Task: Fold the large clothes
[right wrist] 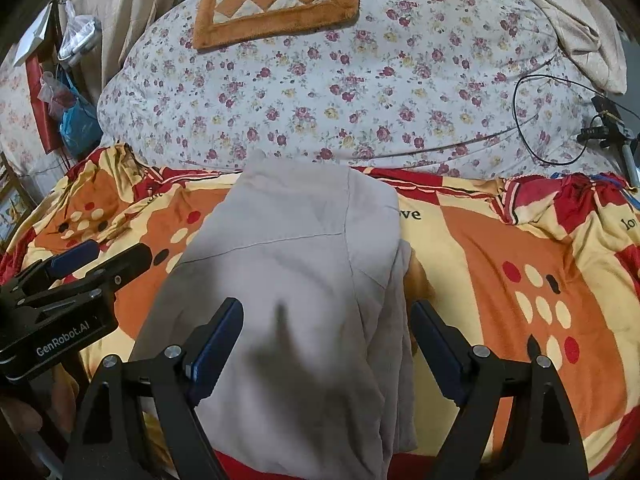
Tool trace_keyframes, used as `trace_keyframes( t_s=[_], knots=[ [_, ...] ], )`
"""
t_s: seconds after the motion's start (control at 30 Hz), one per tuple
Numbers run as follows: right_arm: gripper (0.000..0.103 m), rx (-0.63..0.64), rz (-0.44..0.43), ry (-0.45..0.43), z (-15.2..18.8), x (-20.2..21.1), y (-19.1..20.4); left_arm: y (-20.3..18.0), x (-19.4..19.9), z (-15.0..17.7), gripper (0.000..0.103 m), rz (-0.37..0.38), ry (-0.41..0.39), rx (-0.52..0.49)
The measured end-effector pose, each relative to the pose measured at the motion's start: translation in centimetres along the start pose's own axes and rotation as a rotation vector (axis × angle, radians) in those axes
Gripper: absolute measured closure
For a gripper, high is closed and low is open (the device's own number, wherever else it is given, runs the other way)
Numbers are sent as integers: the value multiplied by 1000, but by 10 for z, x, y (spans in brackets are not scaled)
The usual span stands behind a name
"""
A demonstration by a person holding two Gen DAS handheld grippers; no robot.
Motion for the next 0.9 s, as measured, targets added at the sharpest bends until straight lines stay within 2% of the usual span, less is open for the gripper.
trace_keyframes(
  t_s=[0.9],
  knots=[
    [16,9,-8,24,1,-10,3,4,-5,-1,20,-7,8,-16]
  ],
)
Point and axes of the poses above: each gripper's, at about its wrist camera, not at the fingertips, and x roughly against the way its jaws point, y to its left, z to its underside, the point moved 5 cm from there along -x, roughly the way its jaws point, and after that the axes turned 6 degrees about x, right-handed, at the moved point
